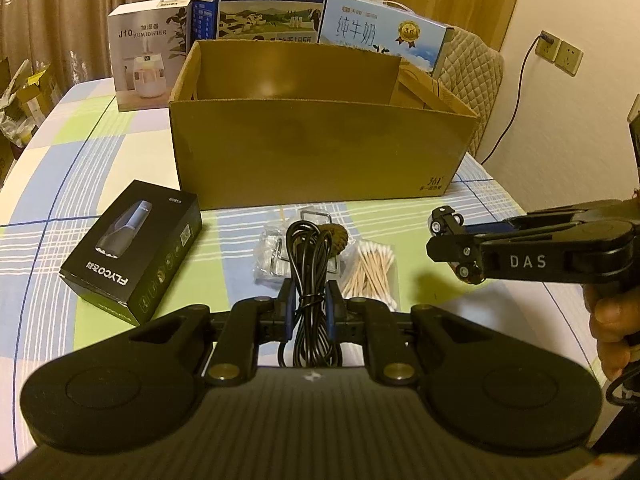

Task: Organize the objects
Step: 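Lift the toy car and cable and carry both toward the cardboard box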

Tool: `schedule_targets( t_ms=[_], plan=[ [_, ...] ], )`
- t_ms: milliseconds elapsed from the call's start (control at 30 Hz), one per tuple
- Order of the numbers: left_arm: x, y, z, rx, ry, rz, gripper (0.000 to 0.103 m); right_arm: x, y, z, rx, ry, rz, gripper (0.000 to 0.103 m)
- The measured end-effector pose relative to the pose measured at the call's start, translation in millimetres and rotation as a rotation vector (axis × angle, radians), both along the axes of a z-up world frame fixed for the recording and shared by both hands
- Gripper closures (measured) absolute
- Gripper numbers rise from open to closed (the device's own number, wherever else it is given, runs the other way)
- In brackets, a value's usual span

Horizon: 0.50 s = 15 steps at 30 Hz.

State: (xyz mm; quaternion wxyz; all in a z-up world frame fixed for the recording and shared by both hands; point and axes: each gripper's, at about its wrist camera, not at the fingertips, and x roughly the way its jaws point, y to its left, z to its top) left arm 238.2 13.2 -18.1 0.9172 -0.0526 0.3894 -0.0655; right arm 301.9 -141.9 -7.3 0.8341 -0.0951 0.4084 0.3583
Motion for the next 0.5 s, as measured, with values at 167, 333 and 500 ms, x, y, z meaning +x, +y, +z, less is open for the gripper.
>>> schedule_targets(
  t_ms=[167, 333, 500],
  plan=[
    [0.4, 2.7, 4.3, 0.000, -0.016, 0.009, 0.092, 0.5, 0.3, -0.3, -0.001, 0.000, -0.002, 0.075],
    [1.5, 1.0, 5.2, 0.000, -0.018, 0.007, 0.092, 0.9, 0.0, -0.3, 0.001, 0.000, 0.000, 0.075],
    [1.3, 0.9, 5.4, 0.002, -0.019, 0.007, 0.092, 1.8, -0.7, 0.5, 0.001, -0.002, -0.003, 0.075]
  ],
)
